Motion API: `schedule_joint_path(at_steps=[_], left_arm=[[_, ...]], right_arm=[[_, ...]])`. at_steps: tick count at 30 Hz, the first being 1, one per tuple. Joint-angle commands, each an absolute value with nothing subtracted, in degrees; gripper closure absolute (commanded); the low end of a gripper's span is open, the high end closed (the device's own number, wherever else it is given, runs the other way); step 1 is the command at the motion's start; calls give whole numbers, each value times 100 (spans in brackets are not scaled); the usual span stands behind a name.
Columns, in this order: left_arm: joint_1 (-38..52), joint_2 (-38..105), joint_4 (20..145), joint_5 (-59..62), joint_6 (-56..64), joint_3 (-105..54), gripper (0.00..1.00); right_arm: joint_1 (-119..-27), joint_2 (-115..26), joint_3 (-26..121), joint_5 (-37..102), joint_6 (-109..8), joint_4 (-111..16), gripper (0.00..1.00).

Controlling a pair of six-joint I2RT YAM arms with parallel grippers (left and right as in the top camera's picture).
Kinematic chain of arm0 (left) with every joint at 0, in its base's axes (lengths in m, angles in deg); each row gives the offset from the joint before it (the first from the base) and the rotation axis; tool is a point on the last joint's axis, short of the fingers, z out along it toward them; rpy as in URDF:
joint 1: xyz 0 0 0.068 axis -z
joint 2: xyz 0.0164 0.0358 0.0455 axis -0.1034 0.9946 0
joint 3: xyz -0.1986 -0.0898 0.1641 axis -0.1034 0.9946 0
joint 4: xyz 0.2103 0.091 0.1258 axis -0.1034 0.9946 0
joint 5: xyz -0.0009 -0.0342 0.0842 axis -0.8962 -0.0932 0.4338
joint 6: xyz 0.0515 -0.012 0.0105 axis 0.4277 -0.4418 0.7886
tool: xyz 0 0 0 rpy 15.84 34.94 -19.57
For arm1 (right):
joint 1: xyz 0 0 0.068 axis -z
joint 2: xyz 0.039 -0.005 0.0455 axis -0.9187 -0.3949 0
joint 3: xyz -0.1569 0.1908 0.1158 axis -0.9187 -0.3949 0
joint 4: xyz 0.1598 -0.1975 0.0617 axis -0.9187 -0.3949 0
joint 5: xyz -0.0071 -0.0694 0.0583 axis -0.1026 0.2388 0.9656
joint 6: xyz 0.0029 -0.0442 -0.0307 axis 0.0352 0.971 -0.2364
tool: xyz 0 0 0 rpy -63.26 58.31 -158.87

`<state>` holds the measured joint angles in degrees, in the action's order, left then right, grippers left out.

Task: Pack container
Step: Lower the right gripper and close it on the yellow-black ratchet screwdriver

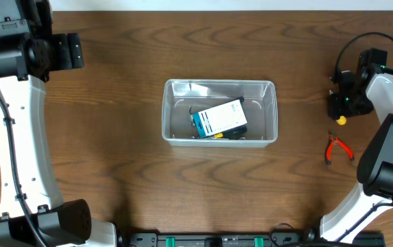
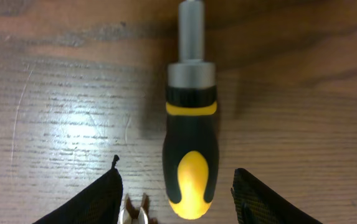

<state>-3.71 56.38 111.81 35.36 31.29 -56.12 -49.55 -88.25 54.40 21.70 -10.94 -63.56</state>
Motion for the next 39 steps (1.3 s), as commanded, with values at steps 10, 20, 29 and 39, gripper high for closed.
schedule_joint_path(at_steps=[10,20,29,39], left_arm=[[-398,5592,11190,3562,3096,-5674,2],[-398,5592,11192,3562,3096,-5674,2],[-398,5592,11192,3562,3096,-5674,2],[-398,5592,11190,3562,3096,-5674,2]], right_arm=[[-4913,-9273,5403,2097,-1035,-6151,44],[-4913,-9293,5403,2093,-1151,-6124,73],[-4920,-9267,5486,2093,-1249,-6242,95],[-5066,-9247,7394,2517,-1365,-7560,99]])
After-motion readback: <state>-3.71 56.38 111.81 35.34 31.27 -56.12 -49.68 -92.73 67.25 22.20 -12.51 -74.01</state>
